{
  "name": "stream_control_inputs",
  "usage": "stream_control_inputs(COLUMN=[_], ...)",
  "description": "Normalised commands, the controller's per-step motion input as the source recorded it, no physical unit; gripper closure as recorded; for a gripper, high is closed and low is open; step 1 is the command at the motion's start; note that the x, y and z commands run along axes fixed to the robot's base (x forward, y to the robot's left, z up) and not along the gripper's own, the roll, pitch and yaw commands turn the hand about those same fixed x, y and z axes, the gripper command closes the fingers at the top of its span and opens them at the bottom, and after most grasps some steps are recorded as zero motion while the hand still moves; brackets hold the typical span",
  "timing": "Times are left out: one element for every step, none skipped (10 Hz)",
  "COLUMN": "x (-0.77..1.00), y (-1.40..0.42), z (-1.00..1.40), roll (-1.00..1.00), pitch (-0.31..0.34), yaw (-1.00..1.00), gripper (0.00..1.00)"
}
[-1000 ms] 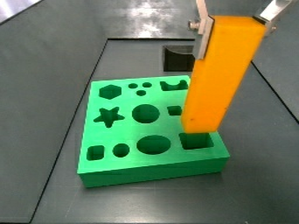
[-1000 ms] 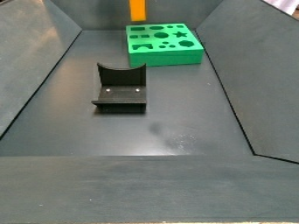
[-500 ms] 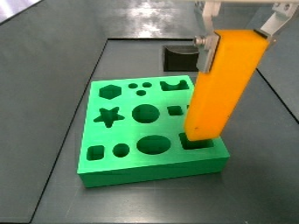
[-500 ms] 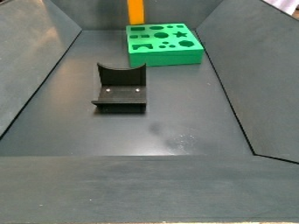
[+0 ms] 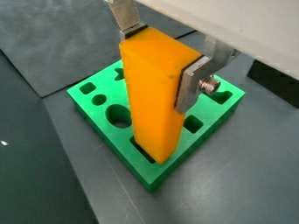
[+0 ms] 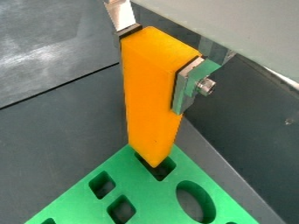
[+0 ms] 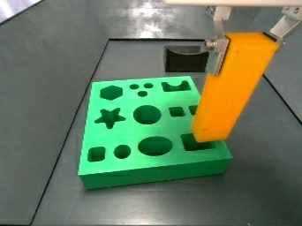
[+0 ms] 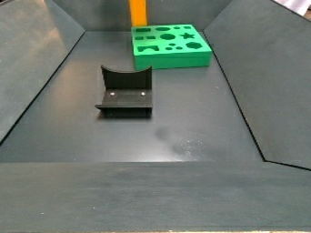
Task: Pick up the rectangle object. Move up. Place the rectangle object on the fixture. Regrasp the rectangle object. Move to above the board. Insert the rectangle object.
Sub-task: Insert the rectangle object.
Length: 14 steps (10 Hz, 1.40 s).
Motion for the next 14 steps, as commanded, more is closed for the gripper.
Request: stream_control_inputs(x=[0.0, 0.06, 0.0, -0.06, -0.09, -0.05, -0.02, 0.0, 0.0, 0.0, 0.0, 0.0, 0.0, 0.0], y=[0.0, 0.0, 0.0, -0.03, -0.05, -0.04, -0.03, -0.07, -0.13, -0.14, -0.12, -0.12, -0.07, 0.0], z=[-0.03, 0.0, 0.0, -0.13, -0.16, -0.12, -0.09, -0.07, -0.08, -0.07, -0.09, -0.14, -0.17, -0.1], roll=[0.06, 0.0, 0.02, 0.06, 0.05, 0.01, 0.01, 0.0, 0.0, 0.0, 0.0, 0.0, 0.02, 0.02], pitch=[0.014, 0.004, 0.0, 0.0, -0.003, -0.004, 0.0, 0.0, 0.0, 0.0, -0.004, -0.01, 0.0, 0.0], yaw=[-0.07, -0.03, 0.0, 0.0, 0.0, 0.0, 0.0, 0.0, 0.0, 0.0, 0.0, 0.0, 0.0, -0.03], gripper=[1.0, 1.0, 1.0, 1.0, 1.0, 1.0, 1.0, 1.0, 1.0, 1.0, 1.0, 1.0, 1.0, 1.0])
